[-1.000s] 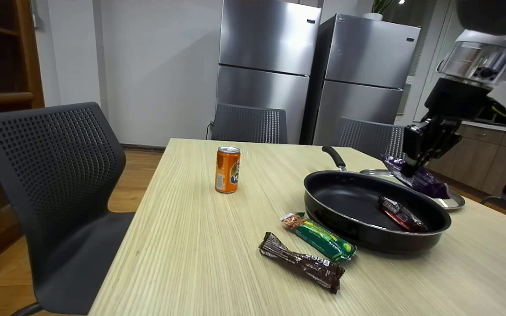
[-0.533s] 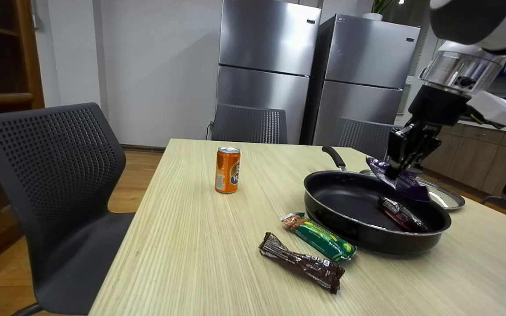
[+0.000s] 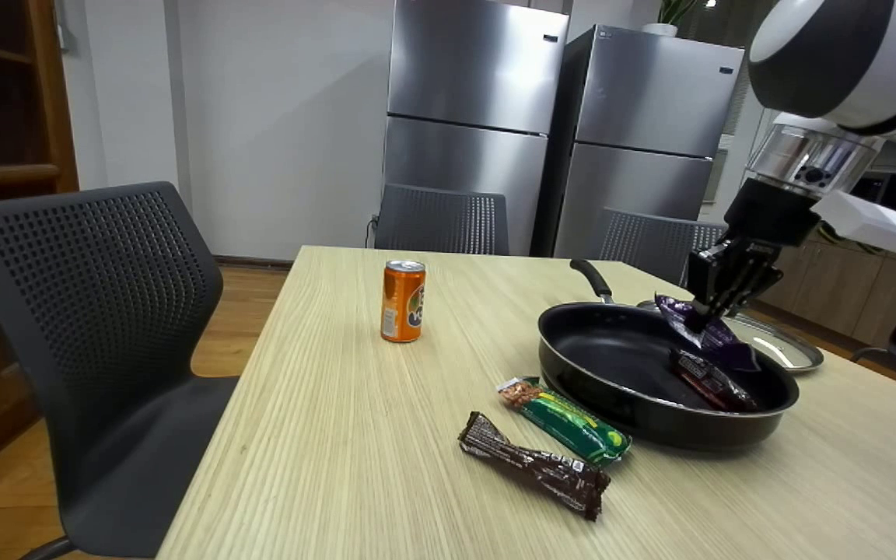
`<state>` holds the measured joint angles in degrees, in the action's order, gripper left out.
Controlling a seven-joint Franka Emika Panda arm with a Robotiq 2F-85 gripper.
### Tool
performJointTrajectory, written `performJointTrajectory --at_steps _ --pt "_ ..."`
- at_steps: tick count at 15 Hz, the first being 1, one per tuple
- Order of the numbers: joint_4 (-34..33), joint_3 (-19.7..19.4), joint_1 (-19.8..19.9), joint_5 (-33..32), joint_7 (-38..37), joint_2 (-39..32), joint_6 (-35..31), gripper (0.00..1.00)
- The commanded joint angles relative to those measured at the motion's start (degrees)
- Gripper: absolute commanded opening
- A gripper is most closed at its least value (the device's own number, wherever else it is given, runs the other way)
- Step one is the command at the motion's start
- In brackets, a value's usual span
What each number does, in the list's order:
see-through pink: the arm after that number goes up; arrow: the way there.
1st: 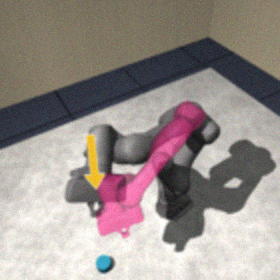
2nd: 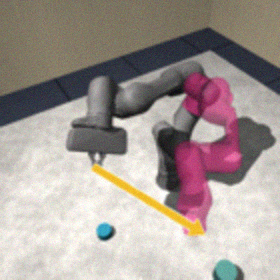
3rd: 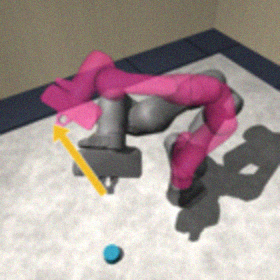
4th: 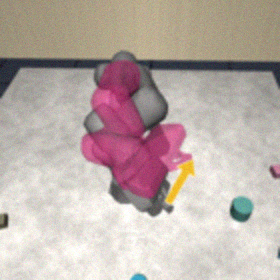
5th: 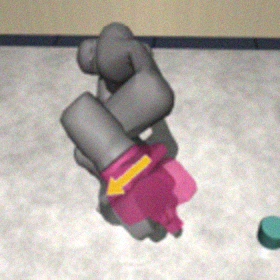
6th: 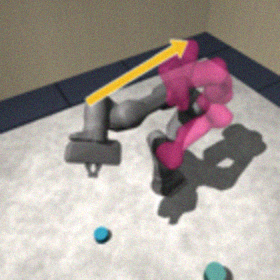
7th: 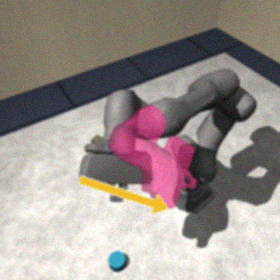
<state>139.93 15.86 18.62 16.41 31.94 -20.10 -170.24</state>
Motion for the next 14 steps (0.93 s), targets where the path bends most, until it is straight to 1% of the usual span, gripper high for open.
performJointTrajectory --at_steps 1,8,9,10,11,14 --pt "-1.90 1.87 2.21 0.64 -2.42 -1.94 -0.21 0.03" --pt "-2.72 2.56 3.37 0.44 -5.85 -3.46 0.11 0.04" --pt "-2.73 2.54 3.42 0.38 -6.17 -3.47 0.28 0.37" --pt "-2.71 2.11 3.06 0.01 -6.65 -3.57 0.26 0.38" --pt "-2.59 1.87 2.81 -0.12 -7.09 -3.60 -0.09 0.43" --pt "-2.02 2.31 3.29 0.02 -7.13 -3.24 -0.39 0.64"
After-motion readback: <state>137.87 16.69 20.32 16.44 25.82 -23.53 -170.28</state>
